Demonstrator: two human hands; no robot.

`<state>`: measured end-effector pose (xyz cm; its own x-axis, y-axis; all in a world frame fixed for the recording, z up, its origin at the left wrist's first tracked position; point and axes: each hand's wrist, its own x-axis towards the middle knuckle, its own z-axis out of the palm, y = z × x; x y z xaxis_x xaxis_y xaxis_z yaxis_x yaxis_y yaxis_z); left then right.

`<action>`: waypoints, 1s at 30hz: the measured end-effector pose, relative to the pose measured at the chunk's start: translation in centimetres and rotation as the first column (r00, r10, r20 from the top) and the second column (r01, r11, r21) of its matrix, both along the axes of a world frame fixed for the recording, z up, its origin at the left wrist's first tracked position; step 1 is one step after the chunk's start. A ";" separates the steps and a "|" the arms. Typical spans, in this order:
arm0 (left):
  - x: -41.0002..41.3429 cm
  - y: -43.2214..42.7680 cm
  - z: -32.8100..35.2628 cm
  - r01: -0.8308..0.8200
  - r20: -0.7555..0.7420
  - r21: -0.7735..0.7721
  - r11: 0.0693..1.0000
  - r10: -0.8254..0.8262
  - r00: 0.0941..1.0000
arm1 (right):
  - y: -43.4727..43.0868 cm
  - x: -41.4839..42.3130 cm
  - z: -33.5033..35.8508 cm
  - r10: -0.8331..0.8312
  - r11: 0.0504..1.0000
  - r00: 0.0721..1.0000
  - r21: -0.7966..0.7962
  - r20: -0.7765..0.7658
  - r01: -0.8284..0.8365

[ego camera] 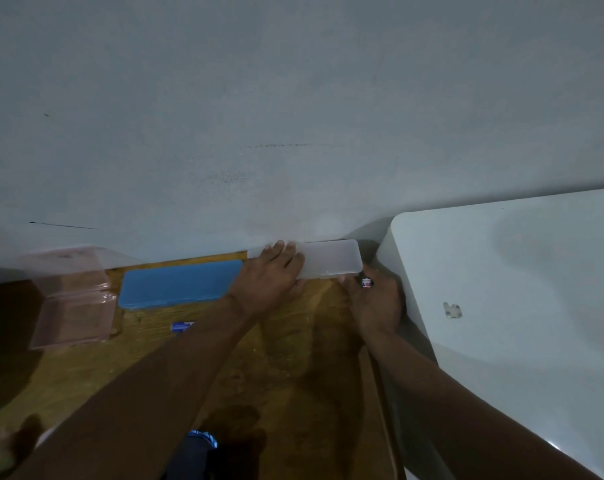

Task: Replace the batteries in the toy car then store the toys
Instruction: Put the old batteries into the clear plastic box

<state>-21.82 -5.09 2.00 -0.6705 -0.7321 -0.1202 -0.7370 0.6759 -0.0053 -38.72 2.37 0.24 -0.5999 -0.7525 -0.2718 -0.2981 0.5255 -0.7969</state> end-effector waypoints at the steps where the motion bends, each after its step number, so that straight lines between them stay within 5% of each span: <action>1: -0.1 -0.1 0.4 0.027 0.036 -0.010 1.000 -0.026 0.999 | 0.0 0.1 0.0 -0.009 1.000 1.000 -0.011 -0.005 0.009; 6: -0.5 -1.2 1.0 0.231 0.178 -0.149 0.962 -0.203 0.963 | 0.0 0.3 -0.3 -0.042 0.999 0.999 -0.023 -0.034 0.041; 13: -0.3 -1.8 0.4 0.345 0.141 -0.295 0.891 -0.316 0.938 | 0.1 0.3 -0.1 0.013 1.000 0.996 -0.002 -0.083 -0.014; 17: 0.2 -2.2 1.4 0.284 0.008 -0.180 0.942 -0.287 0.958 | 0.0 0.2 0.4 0.049 0.998 0.989 0.034 -0.140 -0.045; 20: 0.2 -2.7 3.3 0.109 -0.076 0.053 0.993 -0.105 0.992 | -0.2 0.3 1.1 0.066 0.997 0.983 0.059 -0.169 -0.057; 23: 0.5 -2.9 3.9 0.032 -0.123 0.125 0.992 -0.016 0.992 | 0.1 0.7 2.1 0.048 0.995 0.978 0.091 -0.201 -0.030; 30: 0.7 -3.9 5.0 -0.085 -0.192 0.314 0.945 0.151 0.970 | 0.6 0.5 5.5 0.043 0.992 0.999 0.122 0.003 -0.043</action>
<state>-21.14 -9.03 6.96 -0.6156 -0.7587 -0.2134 -0.7734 0.5294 0.3487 -38.18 3.02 5.72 -0.5674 -0.7386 -0.3640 -0.3219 0.6058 -0.7276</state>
